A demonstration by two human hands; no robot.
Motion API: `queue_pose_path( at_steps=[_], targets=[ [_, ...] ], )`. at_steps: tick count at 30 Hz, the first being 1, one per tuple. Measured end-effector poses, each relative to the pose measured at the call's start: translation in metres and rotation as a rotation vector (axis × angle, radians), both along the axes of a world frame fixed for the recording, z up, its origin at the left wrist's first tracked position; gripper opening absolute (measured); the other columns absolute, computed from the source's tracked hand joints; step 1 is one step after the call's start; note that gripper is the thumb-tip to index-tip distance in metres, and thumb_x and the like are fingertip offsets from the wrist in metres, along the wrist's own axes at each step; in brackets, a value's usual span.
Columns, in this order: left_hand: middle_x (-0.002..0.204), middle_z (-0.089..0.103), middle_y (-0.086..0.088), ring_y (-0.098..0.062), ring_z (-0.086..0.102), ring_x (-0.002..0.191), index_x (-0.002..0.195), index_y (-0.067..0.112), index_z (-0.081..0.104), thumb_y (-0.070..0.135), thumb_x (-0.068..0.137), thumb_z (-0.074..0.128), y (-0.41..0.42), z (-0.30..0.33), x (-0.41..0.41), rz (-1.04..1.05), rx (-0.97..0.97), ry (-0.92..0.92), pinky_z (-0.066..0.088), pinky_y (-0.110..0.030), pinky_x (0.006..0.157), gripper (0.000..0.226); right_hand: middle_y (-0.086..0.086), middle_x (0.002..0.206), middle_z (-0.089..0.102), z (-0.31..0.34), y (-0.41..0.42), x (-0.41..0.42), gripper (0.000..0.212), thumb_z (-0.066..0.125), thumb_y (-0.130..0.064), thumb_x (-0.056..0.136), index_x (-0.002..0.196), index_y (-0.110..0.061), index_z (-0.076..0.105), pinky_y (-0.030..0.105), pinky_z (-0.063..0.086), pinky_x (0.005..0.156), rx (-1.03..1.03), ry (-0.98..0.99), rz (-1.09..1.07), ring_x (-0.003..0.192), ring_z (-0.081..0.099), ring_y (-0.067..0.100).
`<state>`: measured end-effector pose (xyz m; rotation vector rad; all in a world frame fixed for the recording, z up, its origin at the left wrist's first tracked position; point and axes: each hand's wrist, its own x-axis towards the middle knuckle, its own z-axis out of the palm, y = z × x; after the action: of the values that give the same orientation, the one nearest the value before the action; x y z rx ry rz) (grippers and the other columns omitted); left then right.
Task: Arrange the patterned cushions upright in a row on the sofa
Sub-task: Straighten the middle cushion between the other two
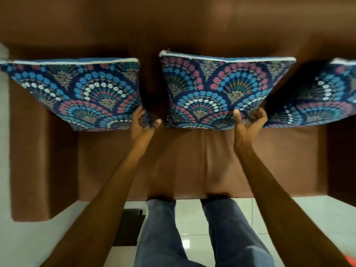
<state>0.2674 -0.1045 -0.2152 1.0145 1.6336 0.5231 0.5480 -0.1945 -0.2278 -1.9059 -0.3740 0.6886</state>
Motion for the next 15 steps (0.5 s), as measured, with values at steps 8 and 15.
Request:
queue_pose_path(
  at_steps=[8,15],
  targets=[
    [0.165,0.039,-0.002,-0.02,0.041,0.153,0.164,0.028,0.016,0.032,0.057,0.104,0.05,0.003,0.099,-0.294,0.085,-0.104,0.041,-0.047,0.126,0.139,0.01,0.152,0.047,0.009,0.029,0.113,0.106,0.089,-0.027,0.077,0.156,-0.016,0.019,0.053,0.049,0.111,0.001,0.125,0.44,0.138,0.053,0.022],
    [0.161,0.044,-0.002,-0.018,0.046,0.148,0.163,0.022,0.018,0.011,0.069,0.099,0.029,-0.007,0.116,-0.218,0.133,-0.126,0.049,-0.038,0.119,0.124,0.008,0.148,0.052,0.01,0.024,0.135,0.094,0.085,-0.027,0.081,0.154,-0.015,0.026,0.047,0.051,0.11,-0.022,0.098,0.458,0.135,0.055,0.018]
  ],
)
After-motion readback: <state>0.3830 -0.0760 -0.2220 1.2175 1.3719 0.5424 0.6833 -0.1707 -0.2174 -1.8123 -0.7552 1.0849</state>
